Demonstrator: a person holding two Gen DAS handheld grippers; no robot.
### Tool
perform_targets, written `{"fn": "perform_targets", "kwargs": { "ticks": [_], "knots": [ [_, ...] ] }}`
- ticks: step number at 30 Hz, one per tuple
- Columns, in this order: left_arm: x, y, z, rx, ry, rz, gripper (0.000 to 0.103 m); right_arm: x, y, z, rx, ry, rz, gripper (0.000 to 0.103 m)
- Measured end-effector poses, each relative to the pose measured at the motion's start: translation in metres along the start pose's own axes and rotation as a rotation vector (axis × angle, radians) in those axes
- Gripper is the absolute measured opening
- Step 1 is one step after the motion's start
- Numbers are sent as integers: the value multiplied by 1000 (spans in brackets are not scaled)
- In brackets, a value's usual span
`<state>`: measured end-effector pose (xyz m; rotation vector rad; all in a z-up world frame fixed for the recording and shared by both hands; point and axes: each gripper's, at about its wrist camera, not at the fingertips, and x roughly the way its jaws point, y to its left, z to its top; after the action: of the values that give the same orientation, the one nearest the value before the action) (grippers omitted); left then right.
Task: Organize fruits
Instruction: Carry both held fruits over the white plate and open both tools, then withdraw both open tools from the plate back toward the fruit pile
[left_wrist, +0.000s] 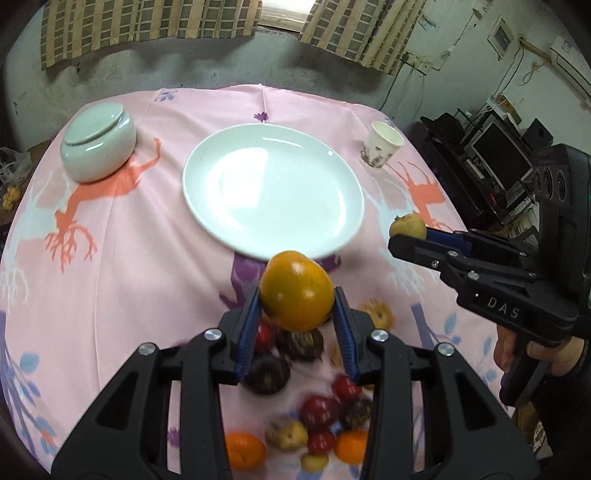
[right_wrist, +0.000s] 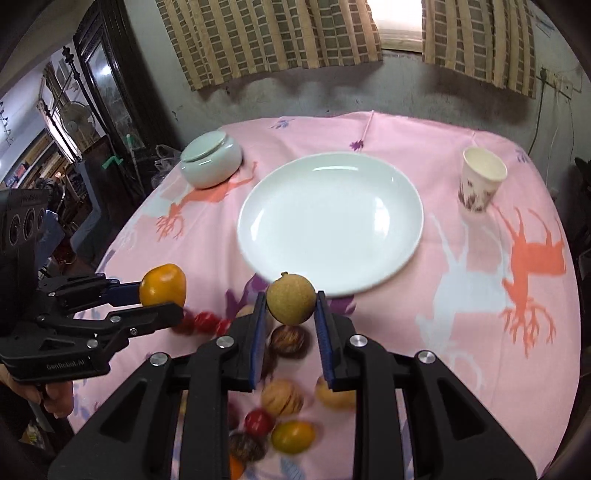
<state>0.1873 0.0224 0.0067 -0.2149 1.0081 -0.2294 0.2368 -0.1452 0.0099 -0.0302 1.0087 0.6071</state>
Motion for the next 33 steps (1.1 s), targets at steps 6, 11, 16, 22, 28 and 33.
{"fn": "perform_targets", "kwargs": {
  "ticks": [6,11,16,22,28,33],
  "knots": [
    [58,15,41,-26,37,6,39,64,-18,19,13,80,-39,26],
    [100,25,57,-51,90,30,40,101,-38,25,85,134,-71,26],
    [98,29,60,-79,67,63,57,95,-45,25,127,117,-78,26],
    [59,31,41,-90,41,61,59,58,-50,4,163,103,-50,26],
    [24,33,-7,-81,61,114,65,19,-58,-49,223,130,-57,26],
    [0,32,-53,-96,88,155,72,-1,-55,-89,258,159,-63,28]
  ]
}}
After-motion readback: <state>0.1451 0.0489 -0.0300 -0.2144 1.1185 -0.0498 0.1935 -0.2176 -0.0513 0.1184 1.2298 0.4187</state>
